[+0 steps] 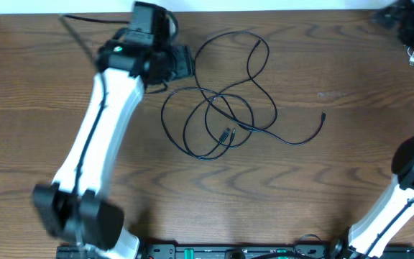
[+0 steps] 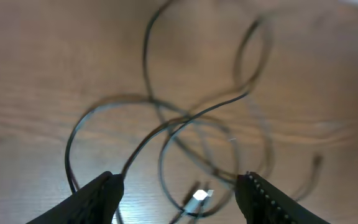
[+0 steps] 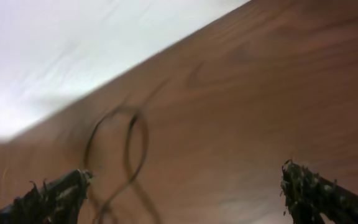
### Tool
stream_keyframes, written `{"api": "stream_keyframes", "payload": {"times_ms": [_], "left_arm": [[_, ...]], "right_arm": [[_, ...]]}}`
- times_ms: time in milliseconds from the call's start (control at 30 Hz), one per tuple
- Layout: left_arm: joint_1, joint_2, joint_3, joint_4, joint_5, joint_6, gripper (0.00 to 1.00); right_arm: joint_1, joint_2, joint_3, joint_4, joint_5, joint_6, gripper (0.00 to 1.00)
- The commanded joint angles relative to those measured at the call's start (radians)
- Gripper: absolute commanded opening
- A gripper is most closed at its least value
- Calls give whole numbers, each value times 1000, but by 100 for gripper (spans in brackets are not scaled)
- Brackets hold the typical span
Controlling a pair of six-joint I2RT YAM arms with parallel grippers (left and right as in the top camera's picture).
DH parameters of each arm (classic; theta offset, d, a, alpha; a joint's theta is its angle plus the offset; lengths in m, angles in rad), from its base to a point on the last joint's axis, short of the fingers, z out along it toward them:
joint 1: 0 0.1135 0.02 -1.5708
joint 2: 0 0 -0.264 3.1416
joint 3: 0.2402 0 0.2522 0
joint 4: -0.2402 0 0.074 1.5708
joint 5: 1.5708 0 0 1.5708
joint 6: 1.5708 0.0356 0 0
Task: Untangle cables
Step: 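Reach the right gripper to grasp the black cable near the left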
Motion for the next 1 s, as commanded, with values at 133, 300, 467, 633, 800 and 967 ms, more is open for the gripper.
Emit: {"api": "stream_keyframes", "payload": {"times_ms": [133,300,467,633,800,967], "left_arm": [[71,-72,16,-59,1,-64,63],[161,-72,16,-95,5,-84,63],[192,-72,9,-108,4,-83,63],[194,-72,7,-113,0,-80,64],[194,-71,5,-112,-8,-80,63],[193,-69,4,-83,-7,-81,63]], "right_arm": [[272,24,-3,-99,47,-164,98],[434,58,-18,-93,182,-84,96],[564,113,-42,-76,215,-56,90],[653,169,-42,-148,261,-142,87],[711,216,-42,-159,343,-185,78],[737,261,-42,-56,332,-57,71]]}}
